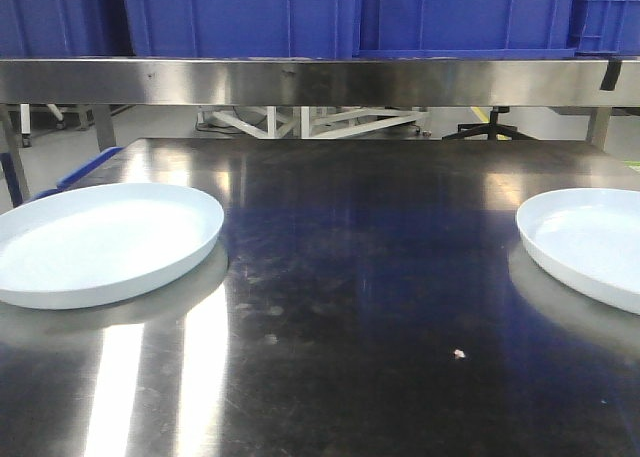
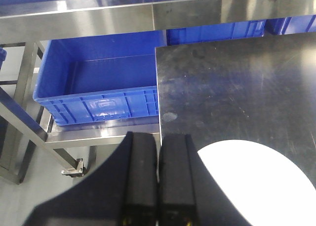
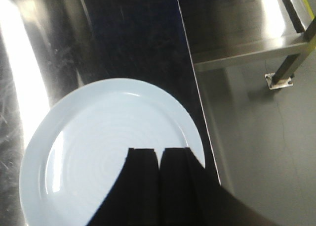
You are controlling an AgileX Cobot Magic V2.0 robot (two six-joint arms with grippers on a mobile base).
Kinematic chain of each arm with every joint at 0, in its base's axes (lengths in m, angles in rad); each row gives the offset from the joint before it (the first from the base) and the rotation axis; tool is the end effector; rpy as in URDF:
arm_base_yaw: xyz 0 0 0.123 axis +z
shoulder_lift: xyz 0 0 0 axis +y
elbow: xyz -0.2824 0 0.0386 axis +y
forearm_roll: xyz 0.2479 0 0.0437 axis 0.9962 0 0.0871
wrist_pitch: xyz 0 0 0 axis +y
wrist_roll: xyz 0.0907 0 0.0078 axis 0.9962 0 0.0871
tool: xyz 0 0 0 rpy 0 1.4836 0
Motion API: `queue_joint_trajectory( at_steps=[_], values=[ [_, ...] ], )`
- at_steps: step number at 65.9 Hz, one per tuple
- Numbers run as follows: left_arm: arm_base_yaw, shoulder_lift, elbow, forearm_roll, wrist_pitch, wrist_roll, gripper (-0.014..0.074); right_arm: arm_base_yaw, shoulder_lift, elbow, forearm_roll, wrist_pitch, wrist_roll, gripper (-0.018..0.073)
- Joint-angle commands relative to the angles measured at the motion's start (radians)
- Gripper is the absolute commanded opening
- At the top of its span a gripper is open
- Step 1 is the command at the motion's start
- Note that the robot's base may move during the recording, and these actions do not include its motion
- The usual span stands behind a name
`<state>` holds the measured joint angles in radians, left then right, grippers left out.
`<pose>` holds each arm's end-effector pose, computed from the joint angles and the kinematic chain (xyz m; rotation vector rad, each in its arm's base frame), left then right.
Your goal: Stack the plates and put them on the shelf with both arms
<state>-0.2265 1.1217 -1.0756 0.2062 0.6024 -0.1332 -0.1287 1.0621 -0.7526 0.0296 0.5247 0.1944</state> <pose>0.2350 -0.0433 0.3789 0.2103 2.1075 0.0110 0.2107 -0.0259 0.2926 0.3948 2.2845 0.0634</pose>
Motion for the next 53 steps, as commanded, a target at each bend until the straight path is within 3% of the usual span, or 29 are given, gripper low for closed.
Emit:
queue_joint_trajectory(
  at_steps=[1, 12, 17, 26, 30, 40, 53],
  values=[
    [-0.007, -0.015, -0.029, -0.012, -0.044, -0.001, 0.0083, 0.000, -0.006, -0.039, -0.004, -0.055, -0.010, 0.0102],
    [-0.007, -0.015, -0.029, -0.027, 0.017, -0.001, 0.0094, 0.000, -0.006, -0.039, -0.057, -0.051, -0.011, 0.0456],
    [-0.007, -0.015, -0.029, -0.032, 0.026, -0.001, 0.0151, 0.000, -0.006, -0.039, -0.057, -0.048, -0.010, 0.0549],
    [-0.007, 0.003, -0.029, -0.033, 0.030, -0.001, 0.0443, 0.000, -0.006, -0.039, -0.057, -0.044, -0.010, 0.0559],
    [-0.007, 0.026, -0.029, -0.034, 0.044, -0.001, 0.0533, 0.000, -0.006, -0.039, -0.057, -0.044, -0.010, 0.0559],
    [-0.007, 0.126, -0.029, -0.039, 0.127, -0.022, 0.0550, 0.000, -0.006, -0.039, -0.057, -0.043, -0.010, 0.0559],
    [-0.007, 0.251, -0.029, -0.039, 0.112, -0.028, 0.0550, 0.000, -0.006, -0.039, -0.056, -0.043, -0.010, 0.0559]
  ],
)
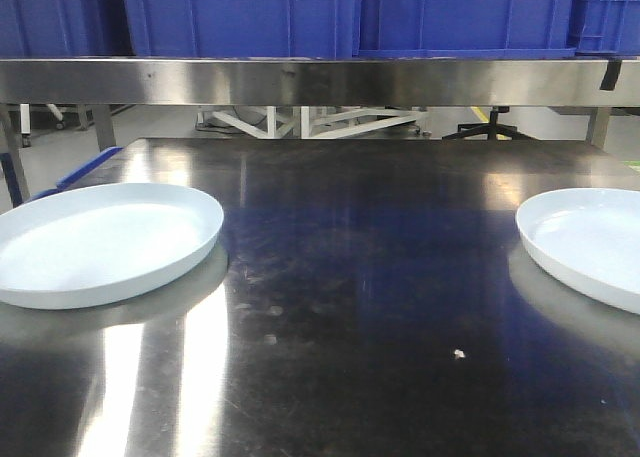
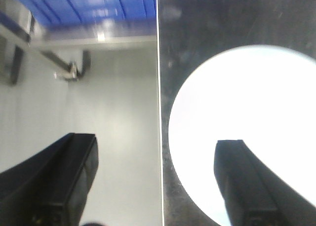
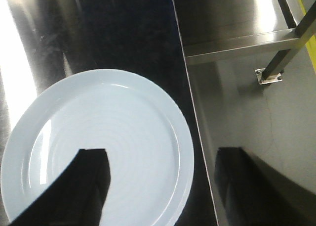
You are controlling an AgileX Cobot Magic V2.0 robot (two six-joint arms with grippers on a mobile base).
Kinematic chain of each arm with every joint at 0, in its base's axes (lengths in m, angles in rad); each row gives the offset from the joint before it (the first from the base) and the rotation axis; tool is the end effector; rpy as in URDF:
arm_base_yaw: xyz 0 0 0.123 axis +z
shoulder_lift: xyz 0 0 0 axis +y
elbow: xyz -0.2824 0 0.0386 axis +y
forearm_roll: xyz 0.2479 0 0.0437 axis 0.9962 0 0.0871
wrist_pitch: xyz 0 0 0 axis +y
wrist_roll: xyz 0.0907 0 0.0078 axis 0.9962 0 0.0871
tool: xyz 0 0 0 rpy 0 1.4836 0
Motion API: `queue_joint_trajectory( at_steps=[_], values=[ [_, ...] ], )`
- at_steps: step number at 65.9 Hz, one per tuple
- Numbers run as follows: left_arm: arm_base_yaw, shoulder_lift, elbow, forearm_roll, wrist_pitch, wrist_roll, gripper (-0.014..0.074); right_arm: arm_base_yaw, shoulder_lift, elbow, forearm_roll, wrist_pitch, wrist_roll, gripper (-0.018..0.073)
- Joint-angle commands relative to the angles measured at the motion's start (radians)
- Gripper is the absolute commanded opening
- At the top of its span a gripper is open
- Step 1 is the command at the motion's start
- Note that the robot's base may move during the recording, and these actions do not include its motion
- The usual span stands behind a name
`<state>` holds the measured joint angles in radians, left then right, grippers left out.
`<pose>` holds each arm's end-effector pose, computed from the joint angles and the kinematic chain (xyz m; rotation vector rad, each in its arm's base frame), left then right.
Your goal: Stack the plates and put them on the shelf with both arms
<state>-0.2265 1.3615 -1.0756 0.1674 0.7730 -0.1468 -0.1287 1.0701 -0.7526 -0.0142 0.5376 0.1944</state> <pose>0.2759 -0.0527 0.3049 0.2064 2.5179 0.0466 0.2110 -0.0280 0.2901 0.3657 2.3099 0.0181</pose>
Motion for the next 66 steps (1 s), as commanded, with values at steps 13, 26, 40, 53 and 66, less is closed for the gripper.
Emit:
queue_joint_trajectory(
  at_steps=[13, 26, 40, 53, 66],
  values=[
    [-0.007, 0.106, -0.029, 0.000, -0.090, -0.014, 0.0550, 0.000, -0.014, -0.039, -0.012, -0.056, -0.010, 0.0559],
    [-0.007, 0.176, -0.033, 0.004, -0.104, -0.014, 0.0550, 0.000, -0.014, -0.039, -0.011, -0.056, -0.010, 0.0559],
    [-0.007, 0.230, -0.033, 0.004, -0.130, -0.014, 0.0550, 0.000, -0.014, -0.039, -0.005, -0.056, -0.010, 0.0559],
    [-0.004, 0.261, -0.033, 0.006, -0.134, -0.014, 0.0550, 0.000, -0.014, -0.039, -0.005, -0.056, -0.010, 0.0559],
    [-0.002, 0.268, -0.033, 0.016, -0.154, -0.014, 0.0550, 0.000, -0.014, -0.039, -0.004, -0.056, -0.010, 0.0559]
  ],
)
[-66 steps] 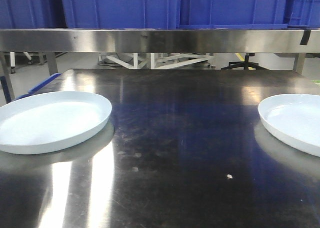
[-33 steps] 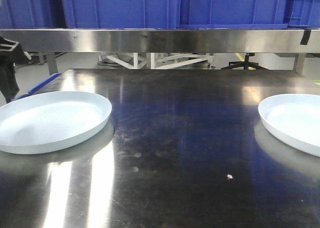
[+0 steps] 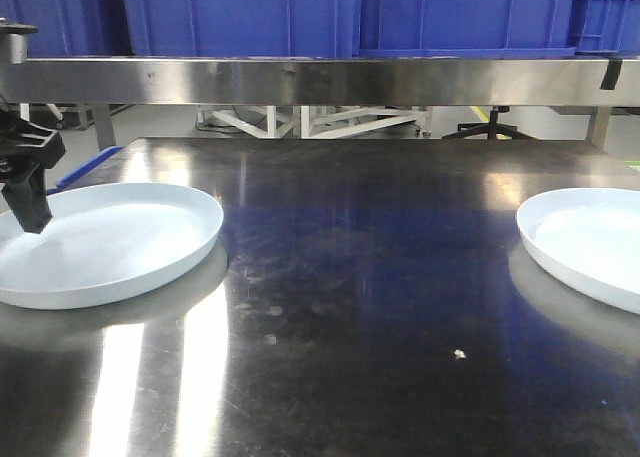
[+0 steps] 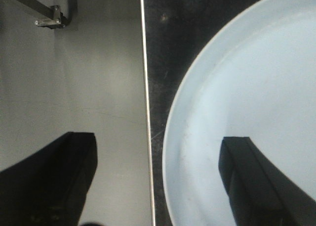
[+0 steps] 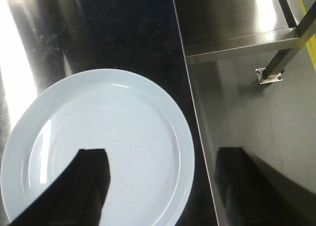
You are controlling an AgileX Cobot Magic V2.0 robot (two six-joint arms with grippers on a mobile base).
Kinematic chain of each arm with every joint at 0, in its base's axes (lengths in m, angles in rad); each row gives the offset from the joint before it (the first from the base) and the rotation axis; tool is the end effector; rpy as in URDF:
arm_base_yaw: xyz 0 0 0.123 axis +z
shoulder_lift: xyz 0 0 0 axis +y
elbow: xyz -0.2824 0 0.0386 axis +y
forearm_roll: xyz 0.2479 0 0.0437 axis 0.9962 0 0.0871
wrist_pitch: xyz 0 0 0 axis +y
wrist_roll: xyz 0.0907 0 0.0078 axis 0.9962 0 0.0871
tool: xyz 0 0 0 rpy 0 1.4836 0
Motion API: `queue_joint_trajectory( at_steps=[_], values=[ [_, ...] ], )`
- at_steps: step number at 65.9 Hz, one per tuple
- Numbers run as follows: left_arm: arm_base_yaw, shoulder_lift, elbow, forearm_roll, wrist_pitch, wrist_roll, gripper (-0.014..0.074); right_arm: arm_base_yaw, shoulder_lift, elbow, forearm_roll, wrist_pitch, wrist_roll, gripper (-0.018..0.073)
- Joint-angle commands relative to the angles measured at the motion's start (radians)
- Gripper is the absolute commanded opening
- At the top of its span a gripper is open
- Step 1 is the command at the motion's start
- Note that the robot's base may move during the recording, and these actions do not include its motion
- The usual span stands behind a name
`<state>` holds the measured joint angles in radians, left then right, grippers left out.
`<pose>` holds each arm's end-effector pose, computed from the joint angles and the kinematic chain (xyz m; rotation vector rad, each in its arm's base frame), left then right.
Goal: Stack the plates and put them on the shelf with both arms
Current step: 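Lower the left gripper to the rim of the nearby white plate and grasp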
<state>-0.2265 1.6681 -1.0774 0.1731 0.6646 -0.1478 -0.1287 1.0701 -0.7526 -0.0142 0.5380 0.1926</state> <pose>0.3257 -0.0651 0.2155 0.2627 2.7087 0.0769 0.2110 -0.0280 0.2900 0.3636 2.3107 0.0172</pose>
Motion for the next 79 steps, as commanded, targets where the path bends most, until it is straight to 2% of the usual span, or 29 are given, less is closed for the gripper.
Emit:
queue_joint_trajectory(
  at_steps=[1, 9, 16, 23, 79],
  values=[
    [-0.002, -0.039, -0.031, 0.010, -0.048, -0.013, 0.0550, 0.000, -0.014, -0.039, -0.004, -0.056, -0.009, 0.0559],
    [-0.002, -0.039, -0.031, 0.014, -0.058, -0.013, 0.0520, 0.000, -0.014, -0.039, -0.004, -0.056, -0.009, 0.0559],
    [-0.002, -0.039, -0.031, 0.017, -0.058, -0.013, 0.0413, 0.000, -0.014, -0.039, -0.004, -0.056, -0.009, 0.0559],
    [-0.002, -0.039, -0.031, 0.019, -0.058, -0.013, 0.0351, 0.000, -0.014, -0.039, -0.004, -0.056, -0.009, 0.0559],
    [-0.002, 0.009, -0.031, 0.025, -0.089, -0.013, 0.0349, 0.000, -0.014, -0.039, -0.003, -0.048, -0.009, 0.0559]
  ],
)
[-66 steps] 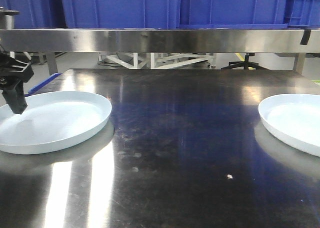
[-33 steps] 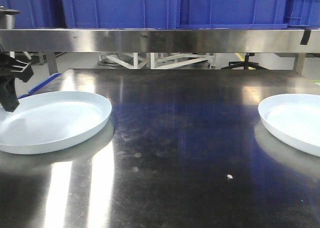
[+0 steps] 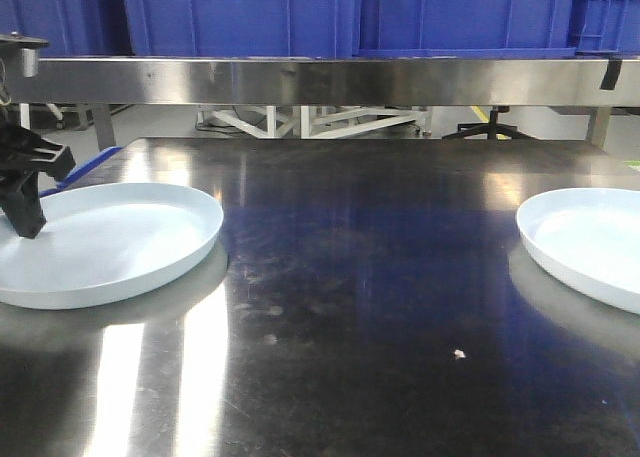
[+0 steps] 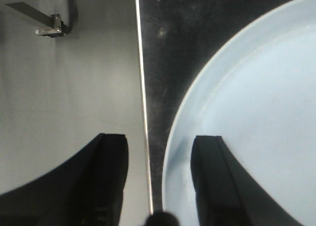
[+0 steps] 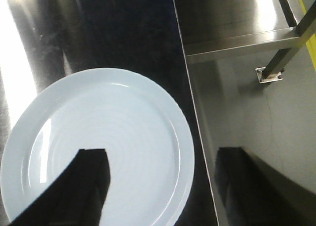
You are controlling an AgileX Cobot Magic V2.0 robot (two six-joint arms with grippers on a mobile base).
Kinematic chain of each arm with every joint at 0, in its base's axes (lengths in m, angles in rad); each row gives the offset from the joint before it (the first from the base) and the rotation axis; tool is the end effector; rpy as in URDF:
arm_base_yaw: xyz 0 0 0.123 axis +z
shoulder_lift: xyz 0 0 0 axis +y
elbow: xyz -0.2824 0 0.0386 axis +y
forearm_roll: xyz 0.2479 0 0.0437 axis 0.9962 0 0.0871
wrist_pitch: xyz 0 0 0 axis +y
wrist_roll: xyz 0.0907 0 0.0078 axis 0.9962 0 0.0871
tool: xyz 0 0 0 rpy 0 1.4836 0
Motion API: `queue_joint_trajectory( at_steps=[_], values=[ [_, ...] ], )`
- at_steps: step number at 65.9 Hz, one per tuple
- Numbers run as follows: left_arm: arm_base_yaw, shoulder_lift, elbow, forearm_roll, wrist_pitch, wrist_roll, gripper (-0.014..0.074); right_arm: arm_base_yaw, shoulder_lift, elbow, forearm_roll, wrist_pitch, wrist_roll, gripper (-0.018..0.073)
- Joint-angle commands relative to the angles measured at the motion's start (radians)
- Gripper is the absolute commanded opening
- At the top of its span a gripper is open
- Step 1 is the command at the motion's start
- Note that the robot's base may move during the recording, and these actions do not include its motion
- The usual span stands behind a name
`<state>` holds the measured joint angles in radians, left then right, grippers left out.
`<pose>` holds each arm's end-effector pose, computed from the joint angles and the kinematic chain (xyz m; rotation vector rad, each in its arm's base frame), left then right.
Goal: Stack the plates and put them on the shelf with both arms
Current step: 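Lower the left gripper to the rim of the nearby white plate and grasp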
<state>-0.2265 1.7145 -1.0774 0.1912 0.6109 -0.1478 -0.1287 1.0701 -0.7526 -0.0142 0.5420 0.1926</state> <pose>0.3341 -0.0668 0.2019 0.2880 2.6976 0.0850 0.2107 -0.0279 0.2898 0.3643 2.3146 0.0170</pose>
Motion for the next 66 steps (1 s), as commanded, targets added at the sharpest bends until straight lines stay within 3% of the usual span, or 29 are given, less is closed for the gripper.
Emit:
queue_joint_trajectory(
  at_steps=[1, 66],
  values=[
    [-0.002, -0.037, -0.031, 0.007, -0.035, -0.013, 0.0349, 0.000, -0.014, -0.039, -0.003, -0.052, -0.009, 0.0559],
    [-0.002, -0.037, -0.031, 0.007, -0.053, -0.013, 0.0349, 0.000, -0.014, -0.039, -0.003, -0.052, -0.009, 0.0559]
  ],
)
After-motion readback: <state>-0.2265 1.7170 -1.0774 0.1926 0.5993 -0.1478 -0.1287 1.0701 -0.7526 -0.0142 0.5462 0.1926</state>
